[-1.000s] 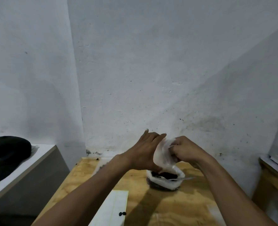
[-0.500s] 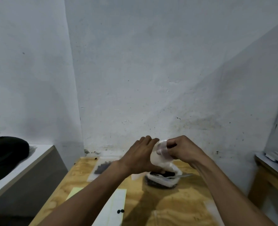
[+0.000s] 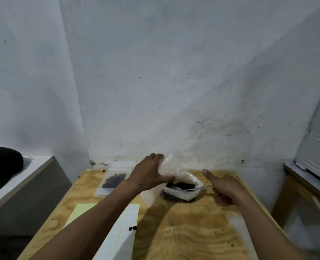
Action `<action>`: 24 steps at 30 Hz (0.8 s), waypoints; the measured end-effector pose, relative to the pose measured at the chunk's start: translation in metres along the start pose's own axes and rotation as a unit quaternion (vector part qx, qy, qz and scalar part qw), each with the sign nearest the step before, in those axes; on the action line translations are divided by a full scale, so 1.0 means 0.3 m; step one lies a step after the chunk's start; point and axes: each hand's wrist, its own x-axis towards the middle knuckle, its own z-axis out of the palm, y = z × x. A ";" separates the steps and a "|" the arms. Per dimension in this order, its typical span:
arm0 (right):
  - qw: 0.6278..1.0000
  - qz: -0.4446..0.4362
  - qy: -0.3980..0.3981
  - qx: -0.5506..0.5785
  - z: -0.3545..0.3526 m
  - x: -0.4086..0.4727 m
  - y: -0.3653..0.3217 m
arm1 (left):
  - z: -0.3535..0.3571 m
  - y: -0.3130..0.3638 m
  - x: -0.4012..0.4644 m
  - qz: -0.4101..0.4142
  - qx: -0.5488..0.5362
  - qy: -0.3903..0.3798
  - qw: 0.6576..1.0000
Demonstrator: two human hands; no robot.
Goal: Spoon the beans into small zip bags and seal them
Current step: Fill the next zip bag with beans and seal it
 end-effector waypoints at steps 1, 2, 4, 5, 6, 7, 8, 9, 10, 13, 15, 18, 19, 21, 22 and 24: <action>0.998 0.010 -0.029 0.063 0.015 -0.002 0.015 | 0.007 -0.002 0.002 -0.008 -0.007 -0.003 1.000; 0.994 0.003 -0.046 0.096 0.032 0.000 0.025 | 0.014 -0.004 0.006 -0.016 -0.012 -0.007 1.000; 0.995 -0.046 -0.019 0.091 0.062 0.013 0.031 | 0.022 -0.010 0.012 -0.027 -0.019 -0.019 0.999; 0.993 -0.085 0.012 0.079 0.076 0.021 0.028 | 0.025 -0.013 0.013 -0.031 -0.021 -0.025 0.999; 0.989 -0.127 0.040 0.064 0.082 0.026 0.020 | 0.027 -0.020 0.013 -0.033 -0.025 -0.032 0.999; 0.982 -0.172 0.072 0.044 0.083 0.027 0.008 | 0.029 -0.024 0.012 -0.036 -0.035 -0.039 0.998; 0.969 -0.223 0.107 0.012 0.078 0.026 -0.008 | 0.031 -0.029 0.011 -0.042 -0.051 -0.046 0.997; 0.952 -0.271 0.140 -0.036 0.069 0.024 -0.022 | 0.035 -0.034 0.011 -0.052 -0.072 -0.053 0.995; 0.932 -0.310 0.164 -0.087 0.057 0.018 -0.039 | 0.036 -0.035 0.012 -0.063 -0.090 -0.064 0.992; 0.882 -0.345 0.203 -0.248 0.026 -0.007 -0.079 | 0.038 -0.029 0.017 -0.123 -0.173 -0.150 0.966; 0.858 -0.326 0.226 -0.327 0.030 -0.013 -0.074 | 0.038 -0.025 0.025 -0.174 -0.245 -0.202 0.932; 0.871 -0.276 0.242 -0.326 0.051 -0.003 -0.033 | 0.044 -0.002 0.040 -0.199 -0.288 -0.190 0.917; 0.888 -0.259 0.239 -0.295 0.057 0.010 -0.012 | 0.048 0.010 0.046 -0.196 -0.306 -0.171 0.916; 0.929 -0.218 0.226 -0.196 0.067 0.040 0.029 | 0.046 0.035 0.058 -0.178 -0.333 -0.151 0.914; 0.949 -0.190 0.211 -0.136 0.073 0.055 0.046 | 0.043 0.045 0.060 -0.166 -0.334 -0.149 0.916; 0.976 -0.130 0.170 -0.025 0.085 0.067 0.076 | 0.034 0.055 0.058 -0.150 -0.324 -0.155 0.921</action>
